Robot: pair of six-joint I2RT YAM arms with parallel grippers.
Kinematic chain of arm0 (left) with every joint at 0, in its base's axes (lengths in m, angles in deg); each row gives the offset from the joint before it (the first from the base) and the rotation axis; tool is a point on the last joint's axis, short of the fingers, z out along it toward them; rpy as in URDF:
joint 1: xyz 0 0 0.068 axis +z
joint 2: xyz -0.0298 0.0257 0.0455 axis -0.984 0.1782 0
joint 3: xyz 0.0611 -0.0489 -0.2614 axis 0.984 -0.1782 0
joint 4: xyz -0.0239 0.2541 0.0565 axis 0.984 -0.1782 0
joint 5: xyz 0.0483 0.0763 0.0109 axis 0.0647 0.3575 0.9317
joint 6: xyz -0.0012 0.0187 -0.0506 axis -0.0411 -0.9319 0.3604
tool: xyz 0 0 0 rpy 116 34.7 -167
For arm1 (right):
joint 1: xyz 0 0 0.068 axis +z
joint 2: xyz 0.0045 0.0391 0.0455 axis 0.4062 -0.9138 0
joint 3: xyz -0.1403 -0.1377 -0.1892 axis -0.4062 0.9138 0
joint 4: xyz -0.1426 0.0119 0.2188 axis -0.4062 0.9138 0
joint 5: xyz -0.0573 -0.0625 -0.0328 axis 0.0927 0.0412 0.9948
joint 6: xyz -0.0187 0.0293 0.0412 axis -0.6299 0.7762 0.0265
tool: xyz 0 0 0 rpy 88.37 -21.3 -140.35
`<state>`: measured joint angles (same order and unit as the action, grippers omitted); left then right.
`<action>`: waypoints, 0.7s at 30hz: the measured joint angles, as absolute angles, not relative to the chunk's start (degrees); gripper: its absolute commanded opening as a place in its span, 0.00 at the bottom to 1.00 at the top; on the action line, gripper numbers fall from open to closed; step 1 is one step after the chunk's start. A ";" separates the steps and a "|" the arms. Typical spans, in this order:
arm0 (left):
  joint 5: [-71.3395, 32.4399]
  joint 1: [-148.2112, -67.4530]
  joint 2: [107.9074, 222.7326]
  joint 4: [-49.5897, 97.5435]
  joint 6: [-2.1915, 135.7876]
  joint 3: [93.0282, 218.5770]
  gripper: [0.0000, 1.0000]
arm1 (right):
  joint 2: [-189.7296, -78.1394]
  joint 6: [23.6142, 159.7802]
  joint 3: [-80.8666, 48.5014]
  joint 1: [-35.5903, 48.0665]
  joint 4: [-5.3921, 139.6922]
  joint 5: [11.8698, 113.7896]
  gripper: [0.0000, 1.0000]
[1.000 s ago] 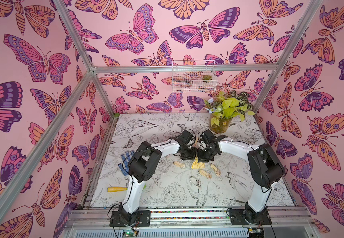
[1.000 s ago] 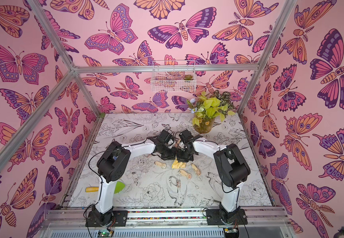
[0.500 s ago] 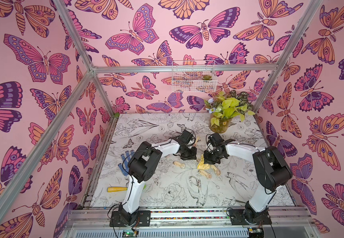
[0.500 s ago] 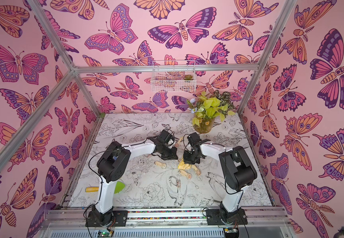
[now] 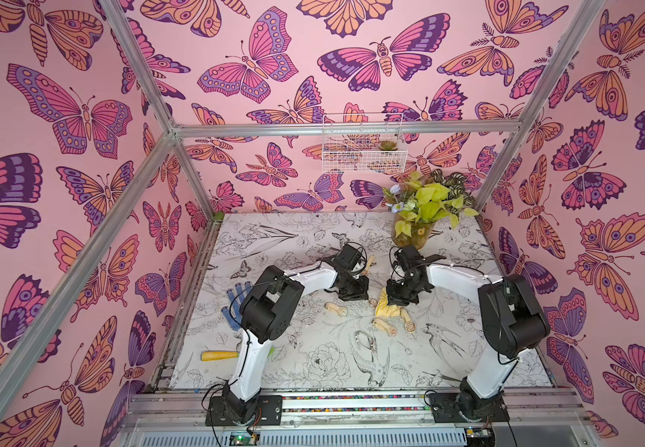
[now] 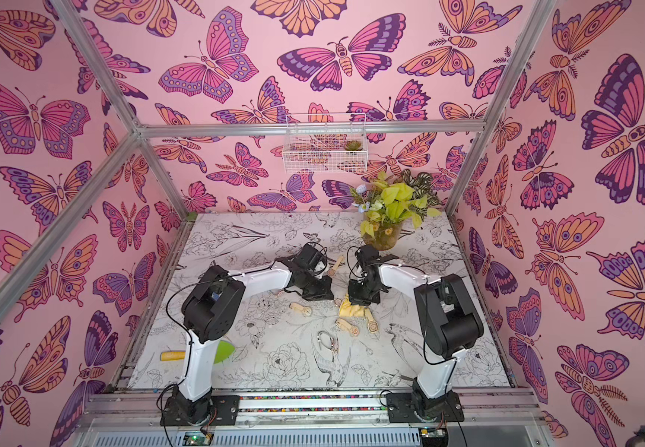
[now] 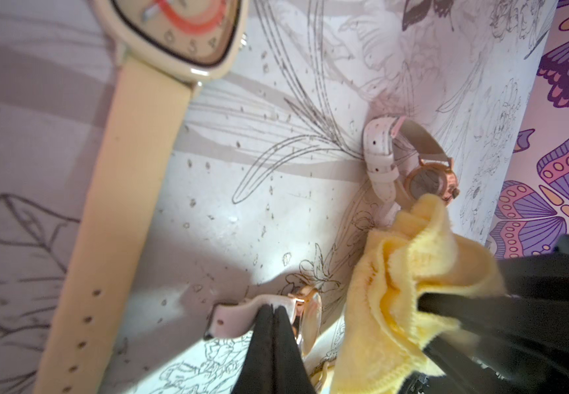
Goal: Wipe the watch dial
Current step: Wipe the dirt from the watch dial.
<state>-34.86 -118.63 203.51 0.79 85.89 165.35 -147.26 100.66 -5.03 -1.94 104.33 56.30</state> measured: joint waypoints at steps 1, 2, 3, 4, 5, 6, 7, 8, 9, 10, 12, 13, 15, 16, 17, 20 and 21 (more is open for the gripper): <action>-34.88 -118.63 203.51 0.79 85.89 165.35 0.00 | -146.80 100.53 -6.34 -1.99 104.77 55.82 0.00; -34.88 -118.63 203.51 0.79 85.89 165.35 0.00 | -146.19 100.40 -7.61 -2.01 105.23 55.34 0.00; -34.88 -118.63 203.51 0.81 85.92 165.35 0.00 | -145.58 100.38 -8.57 -2.03 105.44 54.93 0.00; -34.88 -118.63 203.51 0.81 85.89 165.33 0.00 | -144.77 100.38 -9.71 -2.05 105.60 54.32 0.00; -34.88 -118.63 203.51 0.86 85.92 165.31 0.00 | -144.03 100.40 -10.69 -2.07 105.57 53.66 0.00; -34.88 -118.63 203.51 0.90 85.92 165.31 0.00 | -143.48 100.44 -11.35 -2.07 105.47 53.05 0.00; -34.88 -118.63 203.51 0.97 85.94 165.26 0.00 | -143.02 100.46 -11.81 -2.07 105.27 52.46 0.00; -34.88 -118.63 203.51 1.01 85.98 165.22 0.00 | -142.80 100.49 -11.98 -2.07 105.05 51.85 0.00; -34.88 -118.63 203.51 1.10 86.00 165.15 0.00 | -142.80 100.70 -11.98 -2.07 104.85 51.34 0.00; -34.92 -118.61 203.51 1.25 86.00 165.04 0.00 | -142.96 100.90 -11.87 -2.07 104.74 50.95 0.00; -35.14 -118.52 203.51 1.58 86.02 164.85 0.00 | -143.48 101.16 -11.33 -1.92 104.35 50.23 0.00; -35.38 -118.43 203.51 1.84 86.02 164.69 0.00 | -143.79 101.32 -10.93 -1.79 104.04 49.99 0.00; -35.78 -118.32 203.51 2.36 86.05 164.37 0.00 | -144.49 101.54 -10.10 -1.24 103.39 49.57 0.00; -35.91 -118.32 203.51 2.63 86.05 164.21 0.00 | -144.95 101.64 -9.71 -0.78 103.04 49.40 0.00; -35.97 -118.30 203.49 2.80 86.05 164.08 0.00 | -145.43 101.80 -9.45 -0.26 102.76 49.27 0.00; -36.08 -118.26 203.34 3.48 86.05 163.62 0.00 | -147.55 102.65 -8.95 1.58 101.29 48.70 0.00; -36.10 -118.26 203.25 3.76 86.07 163.38 0.00 | -148.60 102.85 -8.95 2.28 100.66 48.52 0.00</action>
